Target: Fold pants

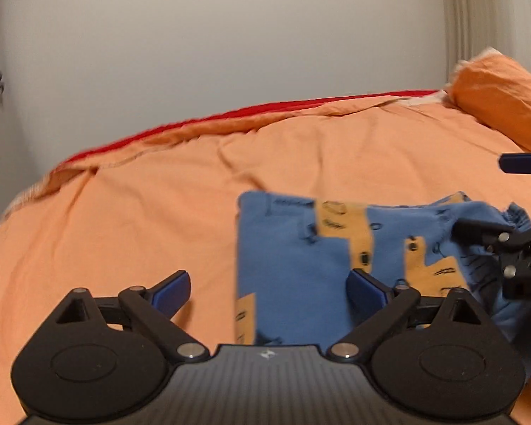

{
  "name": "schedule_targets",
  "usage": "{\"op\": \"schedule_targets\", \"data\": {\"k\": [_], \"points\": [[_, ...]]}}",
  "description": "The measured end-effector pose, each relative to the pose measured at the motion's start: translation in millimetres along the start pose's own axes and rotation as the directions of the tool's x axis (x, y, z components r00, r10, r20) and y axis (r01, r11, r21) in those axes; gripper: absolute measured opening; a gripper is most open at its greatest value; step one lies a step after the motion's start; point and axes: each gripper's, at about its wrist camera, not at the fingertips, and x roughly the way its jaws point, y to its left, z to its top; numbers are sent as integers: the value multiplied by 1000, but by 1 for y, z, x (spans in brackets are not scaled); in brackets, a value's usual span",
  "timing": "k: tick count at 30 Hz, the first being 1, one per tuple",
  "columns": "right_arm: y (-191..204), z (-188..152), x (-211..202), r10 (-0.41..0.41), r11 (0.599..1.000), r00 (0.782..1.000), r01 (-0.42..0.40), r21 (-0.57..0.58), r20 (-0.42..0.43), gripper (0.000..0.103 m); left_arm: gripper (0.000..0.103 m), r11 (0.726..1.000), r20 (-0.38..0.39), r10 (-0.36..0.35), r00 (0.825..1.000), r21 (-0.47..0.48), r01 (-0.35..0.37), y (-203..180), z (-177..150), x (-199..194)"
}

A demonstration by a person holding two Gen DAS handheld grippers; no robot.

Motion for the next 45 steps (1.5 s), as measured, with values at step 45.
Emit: {"op": "schedule_targets", "data": {"k": [45], "points": [[-6,-43,-67,-27,989,995,40,141,-95,102,102,990,-78,-84,993,-122,74,4,-51,-68]]}}
